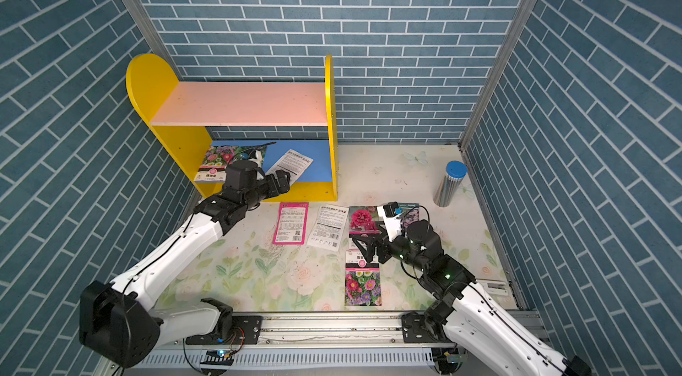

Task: Take the seed bag off the shelf
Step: Pick up the seed packet from the shelf.

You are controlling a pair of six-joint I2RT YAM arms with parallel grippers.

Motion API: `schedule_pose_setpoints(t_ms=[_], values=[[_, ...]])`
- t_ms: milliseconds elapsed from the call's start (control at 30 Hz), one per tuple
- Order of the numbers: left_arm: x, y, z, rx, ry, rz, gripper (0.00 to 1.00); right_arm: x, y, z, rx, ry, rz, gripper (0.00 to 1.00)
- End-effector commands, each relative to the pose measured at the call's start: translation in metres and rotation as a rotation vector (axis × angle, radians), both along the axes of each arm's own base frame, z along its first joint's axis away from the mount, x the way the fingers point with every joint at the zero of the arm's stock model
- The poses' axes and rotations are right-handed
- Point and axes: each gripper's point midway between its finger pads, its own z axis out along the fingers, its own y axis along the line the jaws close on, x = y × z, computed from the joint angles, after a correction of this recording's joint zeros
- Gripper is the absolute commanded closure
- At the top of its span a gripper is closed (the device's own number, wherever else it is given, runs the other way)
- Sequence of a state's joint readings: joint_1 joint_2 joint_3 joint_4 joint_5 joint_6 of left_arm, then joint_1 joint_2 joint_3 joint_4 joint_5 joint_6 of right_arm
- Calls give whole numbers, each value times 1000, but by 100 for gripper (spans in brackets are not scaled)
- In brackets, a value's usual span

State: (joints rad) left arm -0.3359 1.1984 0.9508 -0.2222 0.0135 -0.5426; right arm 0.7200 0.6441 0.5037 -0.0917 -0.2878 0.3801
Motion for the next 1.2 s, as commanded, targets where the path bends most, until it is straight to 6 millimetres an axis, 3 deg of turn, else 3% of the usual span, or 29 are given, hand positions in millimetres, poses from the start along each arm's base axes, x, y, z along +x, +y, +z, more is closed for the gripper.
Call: schedule_pose_setpoints(t_ms=[0,167,400,667,967,1167], values=[[-12,-4,-12,-175,42,-50,3,-5,10,17,73,-37,53,0],[-7,-4,-26,-308,57,-84,5,-4,9,19,83,-37,44,0],[8,-1,-50,-363,77,-73,9,-5,3,18,86,-38,21,0],[29,2,-58,-378,54,-58,23,-3,3,15,80,-26,14,0],[44,-4,-48,-451,1,-90,49,-2,5,14,92,-15,11,0],[51,-15,-35,-542,-32,-138,79,-1,6,14,91,-10,9,0]])
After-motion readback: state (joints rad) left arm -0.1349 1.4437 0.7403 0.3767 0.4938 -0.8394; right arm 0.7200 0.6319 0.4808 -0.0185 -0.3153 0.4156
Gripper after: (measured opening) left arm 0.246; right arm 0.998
